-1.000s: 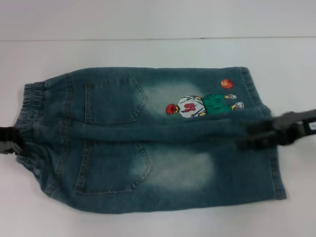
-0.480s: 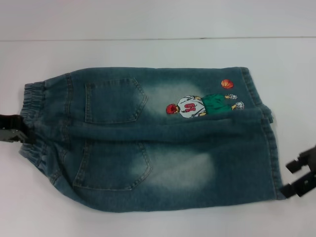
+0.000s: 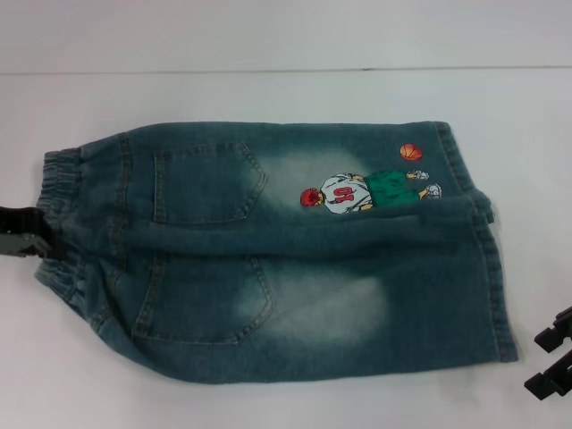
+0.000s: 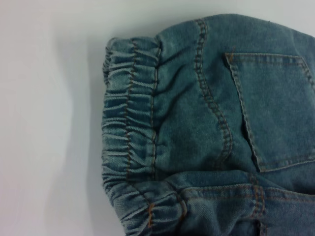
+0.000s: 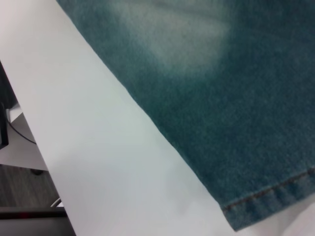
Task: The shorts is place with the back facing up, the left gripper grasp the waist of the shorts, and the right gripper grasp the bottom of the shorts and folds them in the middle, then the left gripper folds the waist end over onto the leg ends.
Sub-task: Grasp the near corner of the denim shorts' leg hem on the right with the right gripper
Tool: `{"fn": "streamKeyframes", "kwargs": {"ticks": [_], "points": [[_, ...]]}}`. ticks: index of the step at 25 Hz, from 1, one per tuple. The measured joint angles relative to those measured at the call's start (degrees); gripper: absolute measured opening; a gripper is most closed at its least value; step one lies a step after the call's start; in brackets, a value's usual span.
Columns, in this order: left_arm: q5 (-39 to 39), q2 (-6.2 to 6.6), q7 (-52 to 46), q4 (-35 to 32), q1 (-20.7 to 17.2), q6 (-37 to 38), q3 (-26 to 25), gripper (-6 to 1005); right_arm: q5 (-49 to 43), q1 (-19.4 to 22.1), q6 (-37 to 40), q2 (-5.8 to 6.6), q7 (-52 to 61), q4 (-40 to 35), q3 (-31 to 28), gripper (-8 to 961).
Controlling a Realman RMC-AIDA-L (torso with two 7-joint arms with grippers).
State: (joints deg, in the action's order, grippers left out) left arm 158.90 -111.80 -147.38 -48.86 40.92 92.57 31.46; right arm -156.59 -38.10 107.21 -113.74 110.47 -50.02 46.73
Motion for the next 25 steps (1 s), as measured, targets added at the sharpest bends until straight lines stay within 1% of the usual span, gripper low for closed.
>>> {"fn": "streamKeyframes", "kwargs": {"ticks": [4, 10, 15, 25], "points": [[0.0, -0.05, 0.0, 0.0, -0.17, -0.03, 0.0, 33, -0.08, -0.64, -0.4, -0.36, 0.01, 0.77, 0.91, 948], [-0.21, -0.04, -0.03, 0.0, -0.25, -0.03, 0.01, 34, -0.47, -2.11, -1.79, -0.56, 0.34, 3.16, 2.7, 948], [-0.27, -0.06, -0.02, 0.0, -0.08, -0.03, 0.01, 34, -0.54, -3.29, -3.15, -0.63, 0.21, 5.21, 2.76, 947], [-0.35, -0.07, -0.01, 0.0, 0.08, -0.4, 0.0, 33, -0.21, -4.36, -4.73, -1.19, 0.03, 5.38, 2.51, 944]]}}
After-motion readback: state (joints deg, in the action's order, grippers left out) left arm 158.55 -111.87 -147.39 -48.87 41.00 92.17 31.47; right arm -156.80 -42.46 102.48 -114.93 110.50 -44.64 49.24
